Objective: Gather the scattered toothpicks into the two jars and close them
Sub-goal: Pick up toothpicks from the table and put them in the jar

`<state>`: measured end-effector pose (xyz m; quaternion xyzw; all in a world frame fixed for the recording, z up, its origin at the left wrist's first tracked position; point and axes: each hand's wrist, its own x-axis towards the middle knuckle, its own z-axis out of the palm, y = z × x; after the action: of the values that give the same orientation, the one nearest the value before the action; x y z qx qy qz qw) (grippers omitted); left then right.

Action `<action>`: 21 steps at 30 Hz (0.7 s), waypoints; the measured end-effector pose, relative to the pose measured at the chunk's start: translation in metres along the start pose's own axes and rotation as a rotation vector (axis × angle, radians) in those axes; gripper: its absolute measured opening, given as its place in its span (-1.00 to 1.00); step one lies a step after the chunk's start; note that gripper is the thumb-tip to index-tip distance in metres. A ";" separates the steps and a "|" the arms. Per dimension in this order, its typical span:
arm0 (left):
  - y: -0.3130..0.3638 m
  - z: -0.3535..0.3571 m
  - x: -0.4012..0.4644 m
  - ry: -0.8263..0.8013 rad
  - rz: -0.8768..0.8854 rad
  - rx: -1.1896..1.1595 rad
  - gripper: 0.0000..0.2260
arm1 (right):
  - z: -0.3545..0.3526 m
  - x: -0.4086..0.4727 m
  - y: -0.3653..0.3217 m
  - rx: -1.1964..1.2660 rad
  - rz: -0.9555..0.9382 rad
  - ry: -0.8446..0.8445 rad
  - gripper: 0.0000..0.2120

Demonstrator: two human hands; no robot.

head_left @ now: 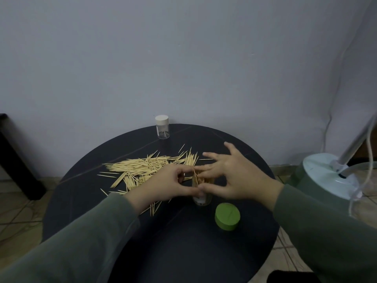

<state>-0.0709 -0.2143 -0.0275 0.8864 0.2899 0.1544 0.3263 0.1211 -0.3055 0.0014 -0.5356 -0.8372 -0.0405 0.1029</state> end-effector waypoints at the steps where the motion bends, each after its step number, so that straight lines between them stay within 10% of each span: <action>1: 0.000 -0.001 0.000 -0.005 -0.001 -0.004 -0.59 | -0.001 -0.001 0.004 0.040 0.007 0.016 -0.46; 9: -0.005 -0.013 0.000 -0.086 -0.049 0.001 -0.42 | 0.010 0.000 0.013 0.178 0.091 0.203 -0.64; 15: -0.012 -0.022 -0.001 -0.043 -0.060 0.029 -0.65 | 0.018 0.007 0.006 0.196 0.002 0.091 -0.59; 21: -0.015 -0.005 0.018 0.226 -0.260 0.317 -0.74 | 0.031 0.020 0.024 0.121 0.286 0.163 -0.70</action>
<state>-0.0656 -0.1914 -0.0320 0.8588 0.4571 0.1616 0.1656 0.1305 -0.2720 -0.0255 -0.6372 -0.7421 -0.0182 0.2072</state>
